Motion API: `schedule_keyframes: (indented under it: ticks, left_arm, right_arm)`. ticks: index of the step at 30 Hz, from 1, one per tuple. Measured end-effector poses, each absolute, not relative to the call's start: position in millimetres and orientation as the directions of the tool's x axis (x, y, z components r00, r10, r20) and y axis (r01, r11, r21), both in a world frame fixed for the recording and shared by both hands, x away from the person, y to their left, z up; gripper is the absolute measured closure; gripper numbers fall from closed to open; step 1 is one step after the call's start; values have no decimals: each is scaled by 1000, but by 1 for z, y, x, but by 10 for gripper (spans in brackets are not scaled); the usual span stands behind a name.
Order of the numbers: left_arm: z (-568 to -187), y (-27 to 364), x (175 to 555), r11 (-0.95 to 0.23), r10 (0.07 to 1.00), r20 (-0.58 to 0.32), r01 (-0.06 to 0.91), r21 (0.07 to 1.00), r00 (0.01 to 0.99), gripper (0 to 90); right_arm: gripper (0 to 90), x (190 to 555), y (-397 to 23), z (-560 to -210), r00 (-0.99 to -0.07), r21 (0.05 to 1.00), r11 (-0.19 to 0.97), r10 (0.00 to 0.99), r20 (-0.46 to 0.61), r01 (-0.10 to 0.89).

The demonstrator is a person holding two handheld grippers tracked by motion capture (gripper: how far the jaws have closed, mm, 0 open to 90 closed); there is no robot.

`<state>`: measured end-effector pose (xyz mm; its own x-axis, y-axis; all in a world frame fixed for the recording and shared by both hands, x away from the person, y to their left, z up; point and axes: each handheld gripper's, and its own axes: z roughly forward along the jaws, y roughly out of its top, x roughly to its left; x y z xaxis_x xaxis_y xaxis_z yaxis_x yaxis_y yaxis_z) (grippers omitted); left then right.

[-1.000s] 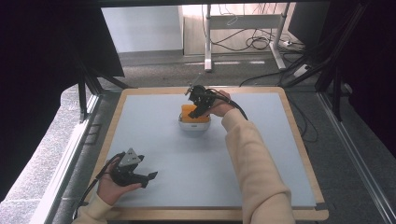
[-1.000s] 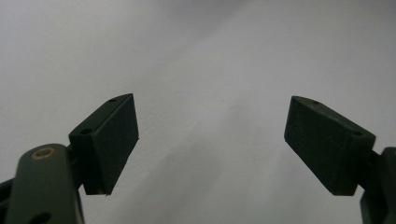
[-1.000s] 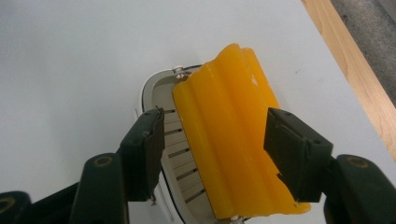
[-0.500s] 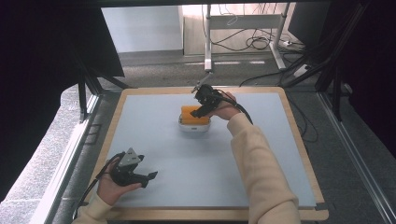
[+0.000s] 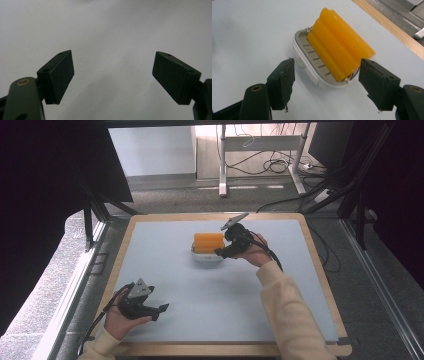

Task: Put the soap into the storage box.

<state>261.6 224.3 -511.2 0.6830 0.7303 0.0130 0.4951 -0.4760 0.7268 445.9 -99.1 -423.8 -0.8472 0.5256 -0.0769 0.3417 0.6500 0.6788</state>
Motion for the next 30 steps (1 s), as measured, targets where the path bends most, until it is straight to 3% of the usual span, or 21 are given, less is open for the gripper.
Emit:
schedule_keyframes:
  ticks: [17, 30]
  left_arm:
    - [-511, 229, 262, -457, 747, 8, 505, 732, 665, 176]
    - [-510, 227, 264, -463, 745, 11, 504, 729, 667, 175]
  right_arm:
    - [271, 356, -192, -461, -751, 710, 547, 660, -38, 444]
    - [253, 341, -212, -472, -711, 732, 500, 703, -31, 462]
